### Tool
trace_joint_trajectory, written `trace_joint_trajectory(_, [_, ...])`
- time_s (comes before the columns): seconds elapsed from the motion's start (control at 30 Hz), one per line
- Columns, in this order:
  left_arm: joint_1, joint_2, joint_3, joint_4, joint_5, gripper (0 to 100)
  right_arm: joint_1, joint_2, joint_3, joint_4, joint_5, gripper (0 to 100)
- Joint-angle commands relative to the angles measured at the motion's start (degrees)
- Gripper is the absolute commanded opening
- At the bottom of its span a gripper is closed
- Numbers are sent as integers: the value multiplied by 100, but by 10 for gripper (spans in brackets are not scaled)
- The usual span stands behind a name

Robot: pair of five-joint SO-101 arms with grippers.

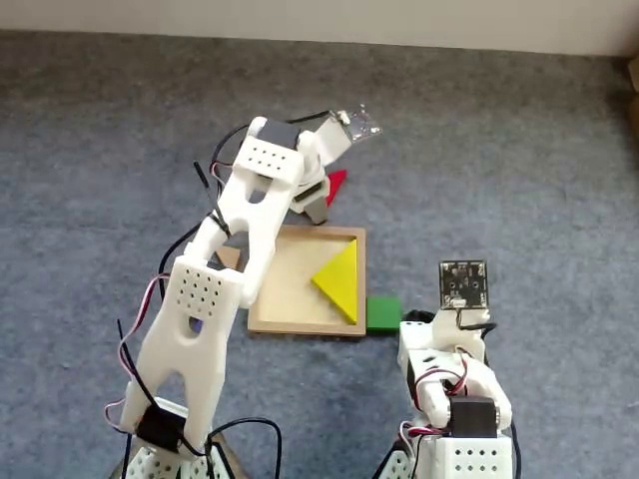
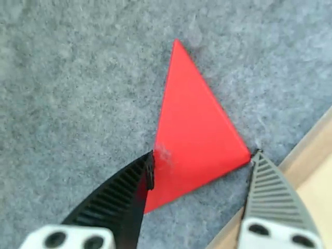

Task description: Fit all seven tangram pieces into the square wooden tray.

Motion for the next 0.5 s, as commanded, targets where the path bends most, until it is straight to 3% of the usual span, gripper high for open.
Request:
trace_joint_trajectory(0.0, [119, -92, -101, 396, -18, 284, 57, -31, 523, -75, 62, 29])
trace_joint_trajectory(0.17, [233, -101, -101, 668, -26, 282, 57, -31, 523, -75, 62, 29])
trace_joint_trajectory(0.33, [233, -101, -347, 721, -26, 191, 57, -31, 523, -75, 62, 29])
trace_joint_trajectory(0.47, [224, -57, -725, 879, 9, 187, 57, -31, 523, -75, 62, 29])
